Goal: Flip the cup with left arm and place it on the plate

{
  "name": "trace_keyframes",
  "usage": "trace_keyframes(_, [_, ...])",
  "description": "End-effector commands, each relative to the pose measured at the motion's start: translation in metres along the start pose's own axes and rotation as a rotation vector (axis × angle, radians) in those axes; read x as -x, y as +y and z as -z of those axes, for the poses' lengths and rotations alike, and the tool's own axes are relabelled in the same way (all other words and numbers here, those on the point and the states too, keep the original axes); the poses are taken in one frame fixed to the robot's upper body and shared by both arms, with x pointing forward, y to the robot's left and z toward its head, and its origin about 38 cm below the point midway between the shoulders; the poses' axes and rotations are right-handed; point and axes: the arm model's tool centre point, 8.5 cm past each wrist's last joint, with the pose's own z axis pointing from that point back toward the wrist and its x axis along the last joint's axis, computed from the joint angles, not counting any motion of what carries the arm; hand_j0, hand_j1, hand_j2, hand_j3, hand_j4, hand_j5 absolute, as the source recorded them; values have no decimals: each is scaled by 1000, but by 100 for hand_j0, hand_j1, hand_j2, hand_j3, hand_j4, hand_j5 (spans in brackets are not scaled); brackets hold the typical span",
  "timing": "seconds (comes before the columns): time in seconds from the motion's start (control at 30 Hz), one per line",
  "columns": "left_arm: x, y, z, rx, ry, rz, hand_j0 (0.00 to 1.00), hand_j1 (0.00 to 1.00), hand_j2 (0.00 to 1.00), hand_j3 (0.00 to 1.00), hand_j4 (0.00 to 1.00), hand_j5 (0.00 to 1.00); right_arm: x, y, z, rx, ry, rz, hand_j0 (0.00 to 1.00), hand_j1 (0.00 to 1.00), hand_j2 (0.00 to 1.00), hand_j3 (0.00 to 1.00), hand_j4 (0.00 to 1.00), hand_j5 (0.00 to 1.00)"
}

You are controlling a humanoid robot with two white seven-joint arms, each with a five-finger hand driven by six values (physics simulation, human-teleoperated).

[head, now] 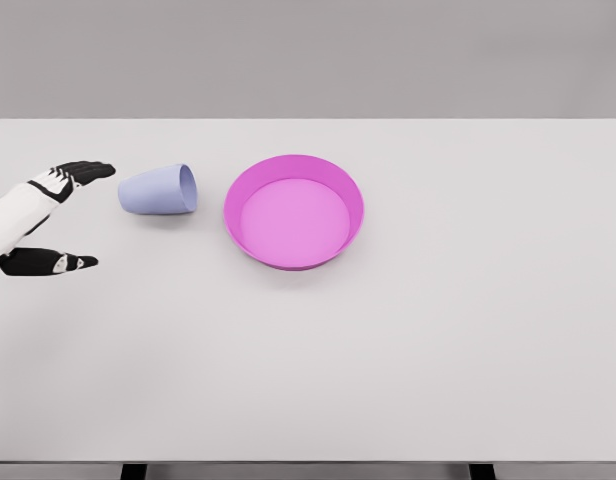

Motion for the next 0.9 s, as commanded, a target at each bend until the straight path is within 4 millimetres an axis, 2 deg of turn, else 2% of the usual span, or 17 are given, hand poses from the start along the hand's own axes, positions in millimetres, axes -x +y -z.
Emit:
trace_keyframes(0.0, [-1,0,1,-5,-4,-7,100,100,100,100,100,100,0,0,0,1,-1,-3,100,100,100,100,100,100])
trace_keyframes(0.07, [-1,0,0,-4,-3,-8,100,100,100,100,100,100,7,-2,0,3,14,-11,100,100,100,100,100,100])
trace_keyframes(0.2, [-1,-1,0,4,-2,-5,100,100,100,100,100,100,5,-1,0,-1,7,-11,100,100,100,100,100,100])
trace_keyframes(0.33, [3,-2,-3,78,11,3,100,100,100,100,100,100,5,-1,0,0,8,-8,100,100,100,100,100,100])
trace_keyframes(0.43, [4,-11,-7,146,21,-10,100,100,100,100,100,100,6,-1,0,0,11,-8,100,100,100,100,100,100])
trace_keyframes(0.6, [12,17,-20,188,65,65,100,100,100,100,100,100,6,-1,0,0,11,-8,100,100,100,100,100,100])
trace_keyframes(0.67, [14,17,-23,254,72,71,100,100,100,100,100,100,6,-1,0,0,11,-8,100,100,100,100,100,100])
trace_keyframes(0.77, [12,13,-18,299,82,71,100,100,100,100,100,100,6,-1,0,0,10,-8,100,100,100,100,100,100])
trace_keyframes(0.87, [11,24,-7,282,182,62,100,100,100,100,100,100,6,-1,0,0,11,-8,100,100,100,100,100,100])
